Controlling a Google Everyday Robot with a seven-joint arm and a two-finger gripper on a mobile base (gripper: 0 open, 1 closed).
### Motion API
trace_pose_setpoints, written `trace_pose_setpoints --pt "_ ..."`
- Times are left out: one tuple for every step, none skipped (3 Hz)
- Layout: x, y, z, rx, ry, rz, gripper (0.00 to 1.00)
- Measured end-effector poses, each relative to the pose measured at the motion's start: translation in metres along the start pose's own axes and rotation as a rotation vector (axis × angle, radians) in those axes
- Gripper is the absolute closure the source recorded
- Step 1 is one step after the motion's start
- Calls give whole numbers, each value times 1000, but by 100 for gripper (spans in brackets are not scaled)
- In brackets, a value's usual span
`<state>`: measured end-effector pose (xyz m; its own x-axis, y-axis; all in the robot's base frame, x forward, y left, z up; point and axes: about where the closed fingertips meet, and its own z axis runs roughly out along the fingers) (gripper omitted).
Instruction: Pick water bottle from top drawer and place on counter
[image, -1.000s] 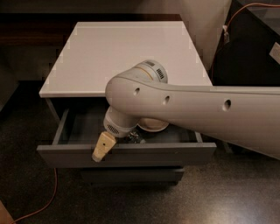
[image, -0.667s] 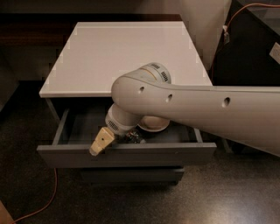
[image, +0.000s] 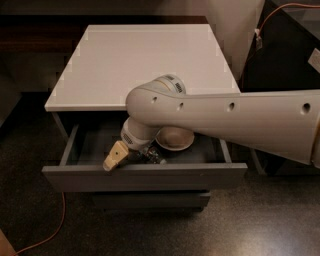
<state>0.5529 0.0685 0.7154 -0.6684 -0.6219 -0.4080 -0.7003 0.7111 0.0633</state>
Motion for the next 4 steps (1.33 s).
trace_pose_setpoints --pt "-3 -16 19 15 33 6 0" --pt "-6 -33 28 18 27 31 0" --pt "-11 -50 42 19 6 72 0" --pt "-12 -57 51 27 -3 87 0"
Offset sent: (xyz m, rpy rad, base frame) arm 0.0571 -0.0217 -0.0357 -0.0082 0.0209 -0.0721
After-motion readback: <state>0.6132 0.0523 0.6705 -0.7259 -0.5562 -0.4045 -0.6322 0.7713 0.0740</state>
